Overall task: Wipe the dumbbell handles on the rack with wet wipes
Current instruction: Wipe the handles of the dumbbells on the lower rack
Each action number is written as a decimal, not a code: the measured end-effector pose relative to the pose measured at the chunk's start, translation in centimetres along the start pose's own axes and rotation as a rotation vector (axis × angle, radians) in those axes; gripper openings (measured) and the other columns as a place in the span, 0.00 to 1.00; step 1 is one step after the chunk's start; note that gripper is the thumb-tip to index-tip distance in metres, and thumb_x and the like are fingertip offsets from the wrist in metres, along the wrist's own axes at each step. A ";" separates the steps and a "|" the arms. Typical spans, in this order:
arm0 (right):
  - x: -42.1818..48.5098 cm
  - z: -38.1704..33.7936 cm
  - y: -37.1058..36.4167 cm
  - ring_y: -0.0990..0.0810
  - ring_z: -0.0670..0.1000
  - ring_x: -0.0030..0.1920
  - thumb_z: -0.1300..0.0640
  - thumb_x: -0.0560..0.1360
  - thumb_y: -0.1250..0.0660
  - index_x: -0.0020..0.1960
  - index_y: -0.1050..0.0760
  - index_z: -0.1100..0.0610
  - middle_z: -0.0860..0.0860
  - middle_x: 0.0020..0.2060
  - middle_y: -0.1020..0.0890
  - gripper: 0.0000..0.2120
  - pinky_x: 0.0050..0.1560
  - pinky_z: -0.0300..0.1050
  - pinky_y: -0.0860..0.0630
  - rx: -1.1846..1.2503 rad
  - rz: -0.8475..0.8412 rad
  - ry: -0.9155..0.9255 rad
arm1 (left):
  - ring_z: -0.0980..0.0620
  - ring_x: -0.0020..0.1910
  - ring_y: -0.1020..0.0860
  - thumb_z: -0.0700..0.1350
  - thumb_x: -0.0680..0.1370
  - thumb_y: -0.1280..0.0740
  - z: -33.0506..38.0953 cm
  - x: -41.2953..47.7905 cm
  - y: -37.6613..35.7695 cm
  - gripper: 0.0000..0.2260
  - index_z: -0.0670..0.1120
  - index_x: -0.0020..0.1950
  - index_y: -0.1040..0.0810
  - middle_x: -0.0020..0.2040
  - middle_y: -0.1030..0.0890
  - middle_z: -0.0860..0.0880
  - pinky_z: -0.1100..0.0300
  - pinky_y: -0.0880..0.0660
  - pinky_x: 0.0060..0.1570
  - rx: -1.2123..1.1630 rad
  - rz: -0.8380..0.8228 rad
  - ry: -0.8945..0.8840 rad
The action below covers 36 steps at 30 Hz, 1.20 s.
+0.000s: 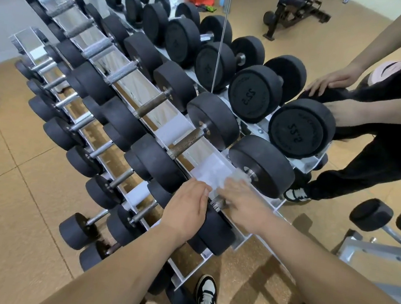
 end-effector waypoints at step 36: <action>-7.5 -14.7 6.2 0.16 0.66 0.57 0.67 0.78 0.41 0.66 0.22 0.61 0.65 0.58 0.16 0.19 0.66 0.67 0.24 1.784 0.239 -0.515 | 0.45 0.61 0.17 0.61 0.84 0.39 3.1 -8.5 10.1 0.22 0.46 0.65 0.17 0.60 0.14 0.44 0.45 0.22 0.66 -1.160 -0.164 0.507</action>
Point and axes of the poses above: each hand's wrist, its own x-axis towards the middle knuckle, its own y-axis out of the back of the hand, z = x × y, the point moved 5 cm from there along x, towards the middle knuckle
